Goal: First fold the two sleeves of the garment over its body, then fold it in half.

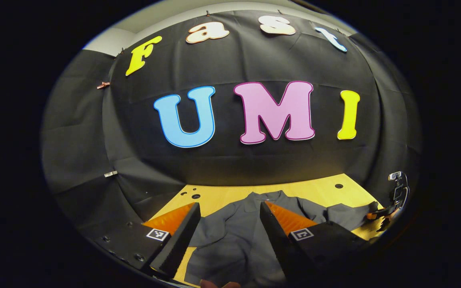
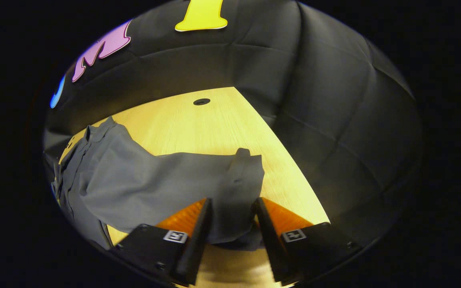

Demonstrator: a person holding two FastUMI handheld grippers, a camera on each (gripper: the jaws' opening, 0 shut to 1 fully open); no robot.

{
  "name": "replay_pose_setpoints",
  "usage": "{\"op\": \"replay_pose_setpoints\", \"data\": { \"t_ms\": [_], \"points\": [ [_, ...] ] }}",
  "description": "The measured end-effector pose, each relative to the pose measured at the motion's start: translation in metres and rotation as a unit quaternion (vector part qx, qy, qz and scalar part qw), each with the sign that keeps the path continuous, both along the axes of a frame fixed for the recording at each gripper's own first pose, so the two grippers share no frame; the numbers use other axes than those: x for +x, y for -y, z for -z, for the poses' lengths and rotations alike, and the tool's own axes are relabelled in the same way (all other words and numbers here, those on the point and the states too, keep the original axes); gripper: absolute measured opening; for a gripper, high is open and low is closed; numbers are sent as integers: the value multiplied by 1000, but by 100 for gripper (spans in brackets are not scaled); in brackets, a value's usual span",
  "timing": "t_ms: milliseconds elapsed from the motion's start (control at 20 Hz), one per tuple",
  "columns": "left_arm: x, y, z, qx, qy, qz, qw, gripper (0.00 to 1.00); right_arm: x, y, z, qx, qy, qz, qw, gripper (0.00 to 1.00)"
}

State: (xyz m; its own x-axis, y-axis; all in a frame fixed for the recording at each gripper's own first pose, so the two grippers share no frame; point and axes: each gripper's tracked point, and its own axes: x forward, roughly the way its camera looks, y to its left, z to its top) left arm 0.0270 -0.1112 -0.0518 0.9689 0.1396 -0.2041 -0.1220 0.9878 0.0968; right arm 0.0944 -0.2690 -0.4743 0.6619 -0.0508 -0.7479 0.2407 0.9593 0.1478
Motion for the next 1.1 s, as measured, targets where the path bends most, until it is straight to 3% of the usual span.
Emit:
{"op": "replay_pose_setpoints", "data": {
  "t_ms": [100, 200, 400, 700, 1100],
  "points": [
    [-2, -2, 1, -4, -1, 1, 1000, 95, 3, 2, -1, -7, -2, 3, 1000, 13],
    [-2, -5, 1, -4, -1, 4, 1000, 95, 0, 1, -4, -5, -13, 7, 1000, 7],
    [-3, -15, -1, 0, 3, 18, 1000, 95, 0, 3, -38, -8, 28, 25, 999, 6],
    [1, -38, -5, -2, 13, 51, 999, 94, -26, 3, -98, -52, 70, 38, 995, 6],
    [13, -75, -2, -16, 28, 91, 995, 94, -61, -54, -188, -62, 123, 55, 989, 6]
  ]
}}
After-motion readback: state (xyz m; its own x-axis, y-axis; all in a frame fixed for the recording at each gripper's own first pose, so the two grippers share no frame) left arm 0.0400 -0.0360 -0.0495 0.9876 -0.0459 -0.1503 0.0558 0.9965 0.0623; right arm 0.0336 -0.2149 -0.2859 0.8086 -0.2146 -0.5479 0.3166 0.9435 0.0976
